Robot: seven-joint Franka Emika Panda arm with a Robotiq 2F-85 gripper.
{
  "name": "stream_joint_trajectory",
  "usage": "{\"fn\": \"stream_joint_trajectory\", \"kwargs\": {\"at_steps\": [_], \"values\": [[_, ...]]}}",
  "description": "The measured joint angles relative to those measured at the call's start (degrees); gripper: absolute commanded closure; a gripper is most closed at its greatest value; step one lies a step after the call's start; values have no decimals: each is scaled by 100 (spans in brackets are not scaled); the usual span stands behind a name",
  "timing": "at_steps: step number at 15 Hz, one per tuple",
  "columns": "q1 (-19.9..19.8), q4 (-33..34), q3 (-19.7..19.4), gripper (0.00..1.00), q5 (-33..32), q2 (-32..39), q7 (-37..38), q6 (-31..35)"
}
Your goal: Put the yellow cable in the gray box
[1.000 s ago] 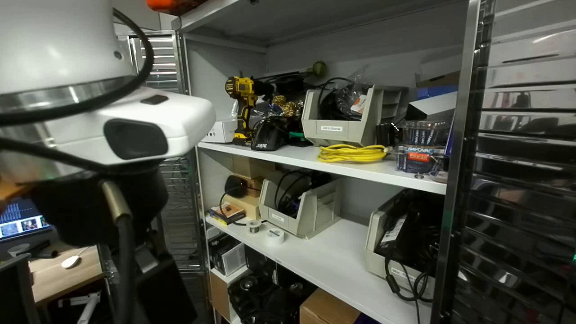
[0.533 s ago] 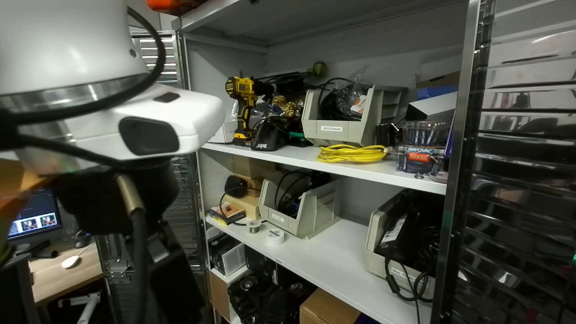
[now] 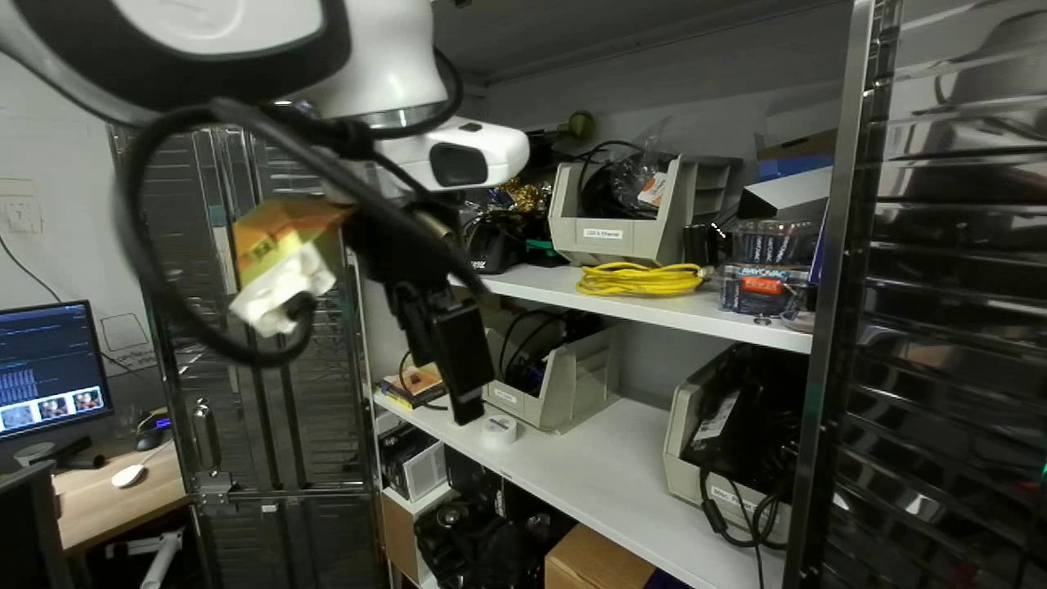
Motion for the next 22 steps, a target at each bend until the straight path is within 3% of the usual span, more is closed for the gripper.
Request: {"fn": "stream_joint_trajectory", "kwargs": {"at_steps": [4,12,22], "values": [[-101,1312,65,0,-43,1082,736,-117],[-169,3801,-217,0,145,2741,1619,-290],[52,6526,-226,0,114,4848,2180,-1568]]}}
